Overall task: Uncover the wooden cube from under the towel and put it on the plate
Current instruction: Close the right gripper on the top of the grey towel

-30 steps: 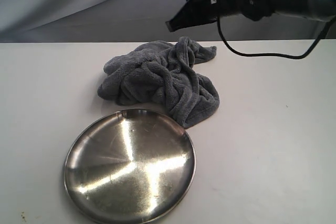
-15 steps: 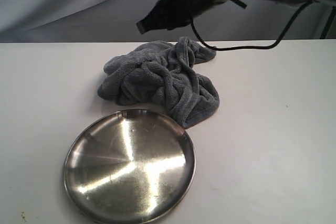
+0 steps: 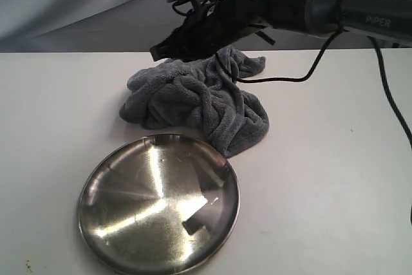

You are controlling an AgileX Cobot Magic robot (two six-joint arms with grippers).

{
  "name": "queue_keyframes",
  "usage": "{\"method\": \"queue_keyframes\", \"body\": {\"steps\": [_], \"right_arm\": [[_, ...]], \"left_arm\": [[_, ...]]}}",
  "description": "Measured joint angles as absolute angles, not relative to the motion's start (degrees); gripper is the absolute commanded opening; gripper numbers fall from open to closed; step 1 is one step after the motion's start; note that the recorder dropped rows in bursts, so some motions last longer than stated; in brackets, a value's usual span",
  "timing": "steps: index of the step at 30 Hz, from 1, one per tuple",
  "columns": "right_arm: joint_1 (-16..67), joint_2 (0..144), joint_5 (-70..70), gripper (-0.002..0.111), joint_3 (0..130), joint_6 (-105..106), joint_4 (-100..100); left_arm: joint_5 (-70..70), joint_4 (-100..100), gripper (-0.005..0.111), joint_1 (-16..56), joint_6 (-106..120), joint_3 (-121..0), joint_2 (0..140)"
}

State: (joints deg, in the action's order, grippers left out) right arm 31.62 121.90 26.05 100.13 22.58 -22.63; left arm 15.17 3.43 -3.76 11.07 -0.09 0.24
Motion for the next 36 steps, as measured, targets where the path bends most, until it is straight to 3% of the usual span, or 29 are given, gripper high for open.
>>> {"method": "queue_keyframes", "body": {"steps": [13,18,22,27,36], "right_arm": [[35.58,126.77,4.32,0.020,100.13,24.05,-23.86],[35.45,127.12,4.37,0.034,100.13,24.05,-23.99],[33.09,126.79,9.58,0.041,100.13,24.05,-23.76],[27.19,124.99,22.08,0.042,100.13,24.63,-23.14],[27.98,124.86,36.45,0.042,100.13,40.36,-20.69]], "left_arm": [[15.17,3.43,0.000,-3.76,11.07,-0.09,0.24],[15.17,3.43,0.000,-3.76,11.07,-0.09,0.24],[15.17,3.43,0.000,-3.76,11.07,-0.09,0.24],[15.17,3.43,0.000,-3.76,11.07,-0.09,0.24],[15.17,3.43,0.000,-3.76,11.07,-0.09,0.24]]}}
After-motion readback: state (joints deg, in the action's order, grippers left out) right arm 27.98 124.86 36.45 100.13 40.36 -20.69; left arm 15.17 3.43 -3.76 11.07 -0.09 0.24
